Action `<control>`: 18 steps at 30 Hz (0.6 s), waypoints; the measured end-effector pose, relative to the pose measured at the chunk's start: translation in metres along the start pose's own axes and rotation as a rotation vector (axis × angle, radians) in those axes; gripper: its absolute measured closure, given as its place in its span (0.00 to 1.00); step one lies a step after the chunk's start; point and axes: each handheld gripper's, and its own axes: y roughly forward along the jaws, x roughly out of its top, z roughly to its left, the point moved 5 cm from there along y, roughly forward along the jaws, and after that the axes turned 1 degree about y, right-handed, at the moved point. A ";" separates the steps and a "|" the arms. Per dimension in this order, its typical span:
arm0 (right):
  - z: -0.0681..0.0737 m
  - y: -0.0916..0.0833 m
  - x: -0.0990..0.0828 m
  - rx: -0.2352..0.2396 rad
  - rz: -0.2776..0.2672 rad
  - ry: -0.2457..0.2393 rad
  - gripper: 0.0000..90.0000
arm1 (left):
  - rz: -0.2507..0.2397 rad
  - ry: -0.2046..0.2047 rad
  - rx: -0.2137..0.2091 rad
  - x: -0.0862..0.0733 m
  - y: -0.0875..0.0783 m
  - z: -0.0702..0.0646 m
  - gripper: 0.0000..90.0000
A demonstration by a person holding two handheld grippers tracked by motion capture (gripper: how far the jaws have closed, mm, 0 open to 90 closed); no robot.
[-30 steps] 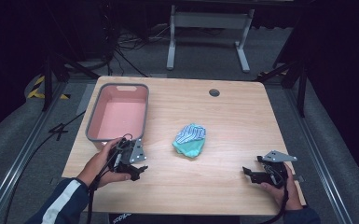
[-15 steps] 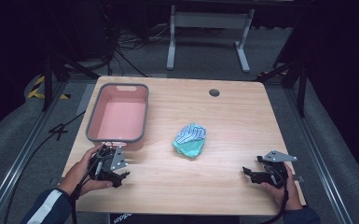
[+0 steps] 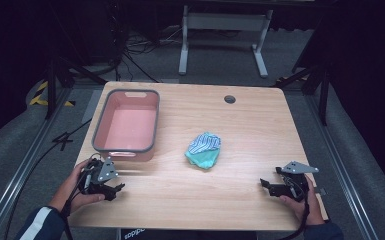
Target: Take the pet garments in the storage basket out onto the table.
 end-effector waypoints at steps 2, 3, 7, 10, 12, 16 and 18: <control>0.000 0.000 0.000 0.000 0.000 0.000 0.22 | -0.011 -0.020 -0.001 -0.008 0.000 0.003 0.21; 0.000 0.000 0.000 0.000 0.000 0.000 0.22 | -0.011 -0.020 -0.001 -0.008 0.000 0.003 0.21; 0.000 0.000 0.000 0.000 0.000 0.000 0.22 | -0.059 -0.093 -0.030 -0.022 -0.001 0.008 0.21; 0.000 0.000 0.000 0.001 0.001 0.002 0.23 | -0.072 -0.137 -0.054 -0.033 0.001 0.010 0.21; 0.000 0.000 0.000 0.001 0.001 0.002 0.23 | -0.065 -0.158 -0.054 -0.039 0.003 0.012 0.20; 0.000 0.000 0.000 0.001 0.001 0.001 0.22 | -0.097 -0.219 -0.078 -0.048 0.005 0.014 0.20; 0.000 0.000 0.000 0.001 0.001 0.001 0.23 | -0.120 -0.263 -0.087 -0.051 0.005 0.014 0.20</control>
